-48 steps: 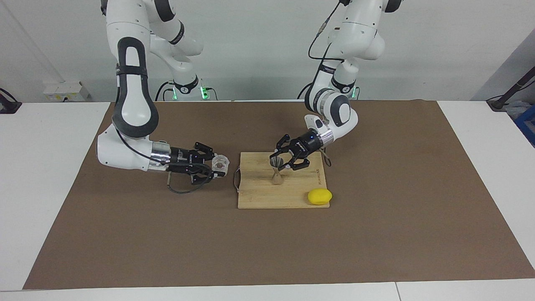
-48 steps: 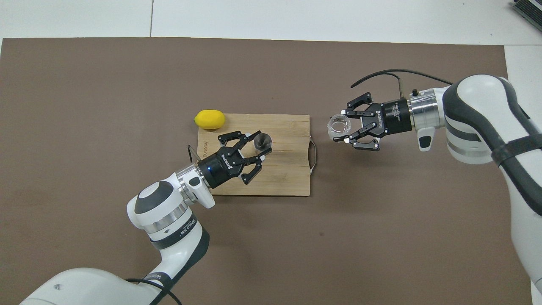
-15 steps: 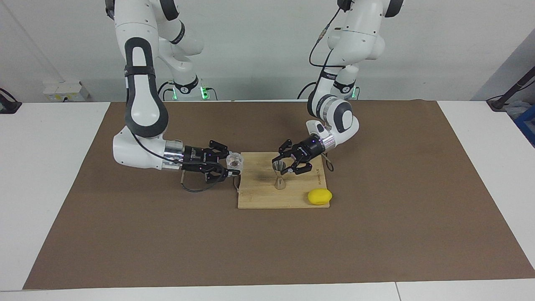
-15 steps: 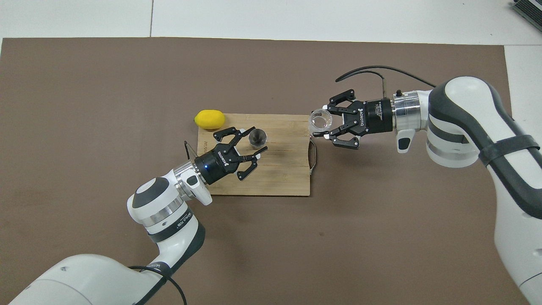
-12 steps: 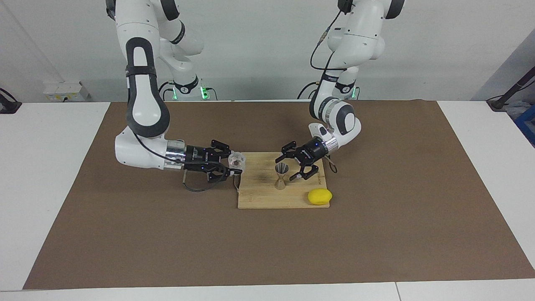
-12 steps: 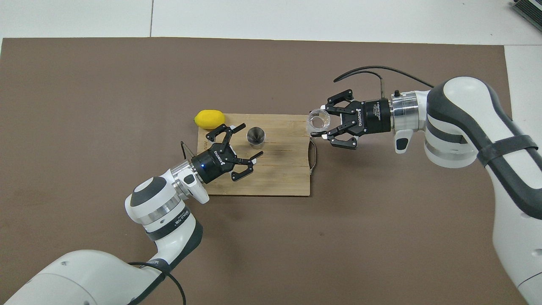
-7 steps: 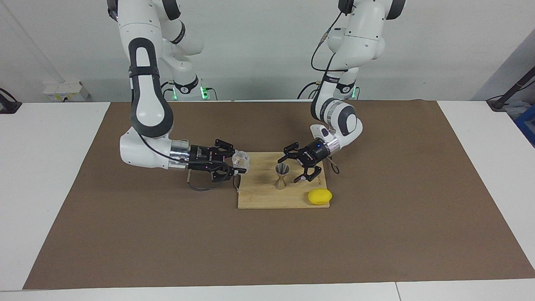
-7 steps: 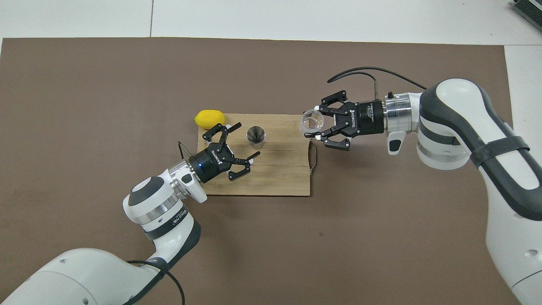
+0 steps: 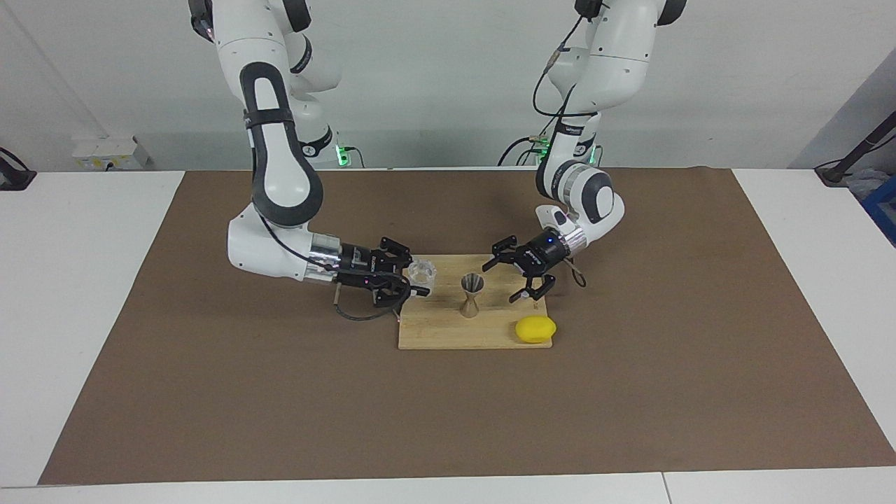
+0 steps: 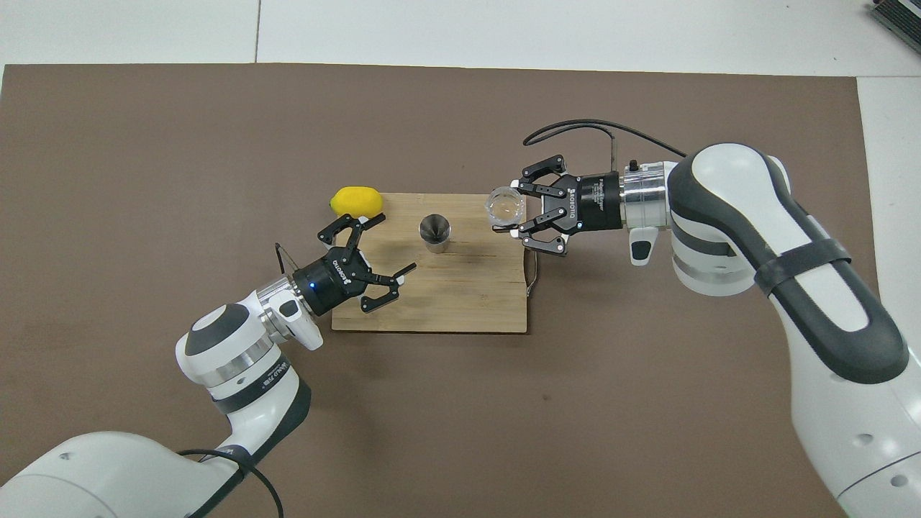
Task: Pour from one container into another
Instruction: 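Withdraw the left gripper while the right gripper brings the glass over the cup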
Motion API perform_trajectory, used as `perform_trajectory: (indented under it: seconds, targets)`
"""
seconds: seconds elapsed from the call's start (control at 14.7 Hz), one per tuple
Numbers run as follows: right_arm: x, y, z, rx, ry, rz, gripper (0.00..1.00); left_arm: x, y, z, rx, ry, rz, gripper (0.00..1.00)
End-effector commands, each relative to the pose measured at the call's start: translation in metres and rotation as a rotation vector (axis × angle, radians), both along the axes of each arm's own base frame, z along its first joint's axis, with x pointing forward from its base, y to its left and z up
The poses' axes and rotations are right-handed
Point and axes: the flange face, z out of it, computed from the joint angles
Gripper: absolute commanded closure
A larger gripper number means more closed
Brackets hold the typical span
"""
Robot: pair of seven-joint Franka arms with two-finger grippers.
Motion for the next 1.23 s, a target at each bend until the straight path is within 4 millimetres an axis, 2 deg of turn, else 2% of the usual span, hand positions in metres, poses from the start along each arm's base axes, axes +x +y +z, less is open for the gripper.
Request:
perform_trajectory:
  seconds: [0.0, 0.14, 0.48, 0.75, 1.16]
  targets:
    - [-0.003, 0.009, -0.002, 0.003, -0.031, -0.021, 1.00, -0.012, 0.033, 0.009, 0.064, -0.072, -0.017, 0.00]
    - [-0.004, 0.017, -0.005, -0.016, -0.038, -0.027, 1.00, -0.015, 0.054, 0.015, 0.081, -0.087, -0.030, 0.00]
    - [-0.003, 0.031, 0.000, -0.048, -0.059, -0.034, 1.00, -0.023, 0.124, 0.037, 0.167, -0.148, -0.070, 0.00]
    - [-0.003, 0.040, 0.004, -0.088, -0.078, -0.047, 1.00, -0.025, 0.198, 0.066, 0.273, -0.228, -0.150, 0.00]
    - [-0.002, 0.044, 0.009, -0.145, -0.089, -0.052, 1.00, -0.035, 0.295, 0.086, 0.381, -0.210, -0.267, 0.00]
